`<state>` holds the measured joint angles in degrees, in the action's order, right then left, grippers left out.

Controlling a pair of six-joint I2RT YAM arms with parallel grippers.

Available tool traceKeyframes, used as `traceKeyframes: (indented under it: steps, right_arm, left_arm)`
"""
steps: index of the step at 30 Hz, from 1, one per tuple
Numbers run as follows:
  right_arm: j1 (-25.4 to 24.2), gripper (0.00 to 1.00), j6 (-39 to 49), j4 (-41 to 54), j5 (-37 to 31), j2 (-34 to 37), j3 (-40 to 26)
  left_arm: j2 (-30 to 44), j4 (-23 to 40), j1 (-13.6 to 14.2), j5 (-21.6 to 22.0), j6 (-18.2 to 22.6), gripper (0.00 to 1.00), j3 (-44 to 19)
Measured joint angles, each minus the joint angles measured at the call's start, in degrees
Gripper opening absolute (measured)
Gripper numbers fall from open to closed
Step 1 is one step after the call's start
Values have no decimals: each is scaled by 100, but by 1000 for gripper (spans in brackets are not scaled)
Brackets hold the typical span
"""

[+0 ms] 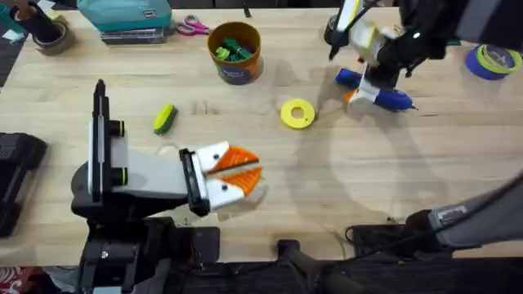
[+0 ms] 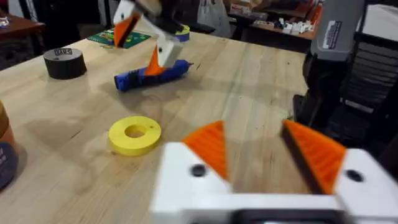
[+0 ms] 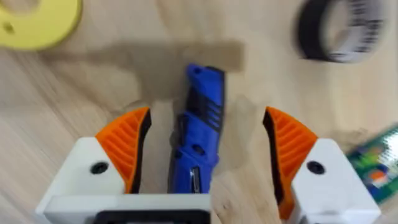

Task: Pick up the gripper from the table and insert it into the empty holder that is missing its gripper. Then pick up a screw, insert it into the mounting hole, and use the screwdriver to tighten it. Finally, clean up the table by picking up the vegetable and placing it into the bucket.

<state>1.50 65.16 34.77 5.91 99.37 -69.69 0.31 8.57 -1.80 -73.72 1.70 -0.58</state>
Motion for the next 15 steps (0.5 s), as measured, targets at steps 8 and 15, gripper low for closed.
traceKeyframes:
  steps: [8,15]
  right_arm:
    - [11,998,-1364,-281,598,-1567,0]
    - [11,998,-4362,-524,949,-2863,0]
  left_arm:
    - [0,1,0,1,2,985,0]
    - [1,-702,0,345,-328,985,22]
